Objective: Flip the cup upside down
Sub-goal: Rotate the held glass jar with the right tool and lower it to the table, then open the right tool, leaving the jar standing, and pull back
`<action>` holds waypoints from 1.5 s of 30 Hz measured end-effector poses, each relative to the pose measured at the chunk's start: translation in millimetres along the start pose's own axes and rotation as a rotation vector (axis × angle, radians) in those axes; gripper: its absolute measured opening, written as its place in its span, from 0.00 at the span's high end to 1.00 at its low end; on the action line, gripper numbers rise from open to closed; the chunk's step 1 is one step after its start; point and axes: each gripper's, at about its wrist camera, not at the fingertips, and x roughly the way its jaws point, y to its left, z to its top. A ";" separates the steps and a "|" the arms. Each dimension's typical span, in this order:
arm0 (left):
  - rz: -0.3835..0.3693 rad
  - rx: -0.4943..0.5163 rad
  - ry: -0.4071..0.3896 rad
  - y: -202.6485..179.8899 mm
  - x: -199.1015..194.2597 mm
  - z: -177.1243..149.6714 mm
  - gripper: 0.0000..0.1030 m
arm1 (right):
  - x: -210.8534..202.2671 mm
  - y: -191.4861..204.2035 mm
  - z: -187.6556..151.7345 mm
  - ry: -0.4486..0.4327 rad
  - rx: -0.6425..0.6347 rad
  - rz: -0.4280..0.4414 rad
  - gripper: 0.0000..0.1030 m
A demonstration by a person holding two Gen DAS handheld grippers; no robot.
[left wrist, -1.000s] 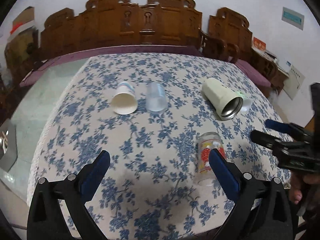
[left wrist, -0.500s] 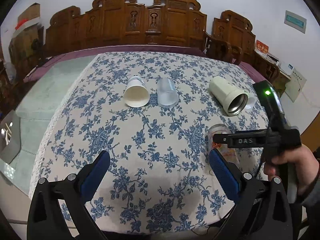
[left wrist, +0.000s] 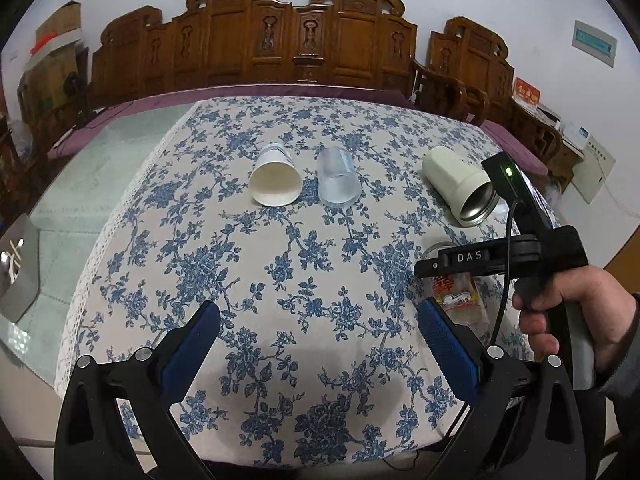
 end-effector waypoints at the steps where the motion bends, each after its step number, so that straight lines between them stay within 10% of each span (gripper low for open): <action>1: 0.001 0.002 0.001 -0.6 0.1 -0.3 0.08 | -0.7 -0.5 -0.5 -0.002 -0.005 0.000 0.41; 20: 0.007 0.009 -0.002 -4.8 -2.2 -0.3 0.08 | -74.9 28.1 -30.6 -0.352 -0.343 -0.133 0.45; 36: 0.014 0.018 -0.020 -7.5 -13.3 5.7 0.08 | -68.9 34.6 -29.7 -0.394 -0.371 -0.120 0.44; 45: 0.016 0.036 -0.039 -22.3 -29.0 6.4 0.08 | -103.9 19.4 -61.3 -0.471 -0.313 -0.088 0.26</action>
